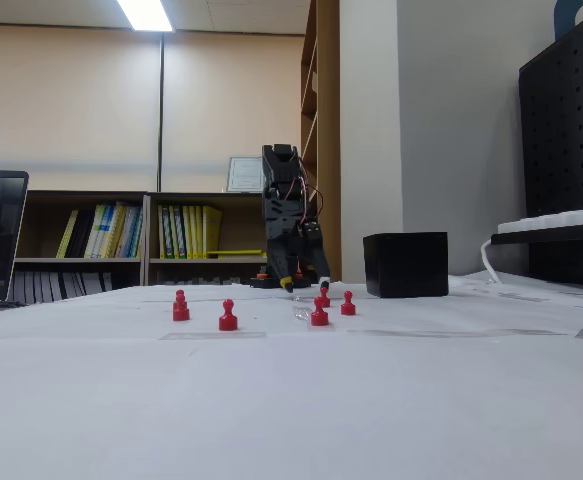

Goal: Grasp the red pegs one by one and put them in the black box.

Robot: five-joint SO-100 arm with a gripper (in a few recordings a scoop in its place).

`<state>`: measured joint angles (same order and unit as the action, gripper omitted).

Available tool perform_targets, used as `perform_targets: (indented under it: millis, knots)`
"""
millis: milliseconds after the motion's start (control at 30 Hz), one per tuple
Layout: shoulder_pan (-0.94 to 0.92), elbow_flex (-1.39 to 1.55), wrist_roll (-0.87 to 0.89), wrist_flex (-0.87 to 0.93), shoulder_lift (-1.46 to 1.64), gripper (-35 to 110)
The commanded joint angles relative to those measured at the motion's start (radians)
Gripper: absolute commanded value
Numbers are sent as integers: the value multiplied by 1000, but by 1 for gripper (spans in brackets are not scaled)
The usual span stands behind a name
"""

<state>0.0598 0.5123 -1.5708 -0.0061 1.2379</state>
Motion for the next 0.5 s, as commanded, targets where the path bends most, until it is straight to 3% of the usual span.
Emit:
perform_targets:
  millis: [0, 467]
  knots:
    - [15, 8, -18, -112, 28, 18]
    - [75, 11, -48, -391, 198, 18]
